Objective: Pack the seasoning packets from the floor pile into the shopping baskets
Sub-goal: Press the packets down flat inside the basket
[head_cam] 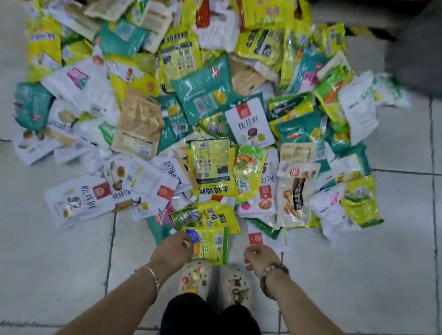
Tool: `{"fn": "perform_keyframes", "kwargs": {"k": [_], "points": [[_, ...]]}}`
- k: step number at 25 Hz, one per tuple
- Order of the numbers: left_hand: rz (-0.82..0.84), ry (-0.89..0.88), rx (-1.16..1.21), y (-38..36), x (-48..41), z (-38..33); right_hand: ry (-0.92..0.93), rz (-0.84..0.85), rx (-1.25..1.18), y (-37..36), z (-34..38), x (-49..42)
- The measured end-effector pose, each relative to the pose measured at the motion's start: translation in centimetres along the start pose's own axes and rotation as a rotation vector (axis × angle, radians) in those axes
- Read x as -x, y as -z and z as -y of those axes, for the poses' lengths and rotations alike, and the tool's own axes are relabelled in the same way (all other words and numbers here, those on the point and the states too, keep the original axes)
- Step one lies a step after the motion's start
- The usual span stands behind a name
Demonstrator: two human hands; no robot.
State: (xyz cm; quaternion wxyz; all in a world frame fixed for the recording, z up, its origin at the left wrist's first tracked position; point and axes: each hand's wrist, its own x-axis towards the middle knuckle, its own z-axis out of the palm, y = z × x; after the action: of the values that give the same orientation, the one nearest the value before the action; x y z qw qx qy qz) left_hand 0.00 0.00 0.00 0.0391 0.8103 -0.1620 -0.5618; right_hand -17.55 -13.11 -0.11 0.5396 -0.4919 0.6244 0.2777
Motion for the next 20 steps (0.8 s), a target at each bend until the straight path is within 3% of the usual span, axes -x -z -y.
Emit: {"fn": "perform_keyframes", "kwargs": {"k": [4, 7, 14, 20], "points": [[-0.102, -0.060, -0.060, -1.1, -7.9, 1.2, 0.053, 0.028, 0.357, -3.9, 0.0, -7.5], [-0.251, -0.136, -0.132, -1.9, -12.9, 2.0, 0.258, 0.059, 0.563, -6.8, 0.8, -11.8], [-0.287, -0.194, -0.454, -4.1, -18.0, 3.1, 0.573, -0.076, 1.060, -11.8, 1.2, -16.0], [-0.210, -0.212, -0.187, -4.5, -18.3, 4.8, 0.573, -0.127, 1.202, -13.4, 1.0, -17.0]]}}
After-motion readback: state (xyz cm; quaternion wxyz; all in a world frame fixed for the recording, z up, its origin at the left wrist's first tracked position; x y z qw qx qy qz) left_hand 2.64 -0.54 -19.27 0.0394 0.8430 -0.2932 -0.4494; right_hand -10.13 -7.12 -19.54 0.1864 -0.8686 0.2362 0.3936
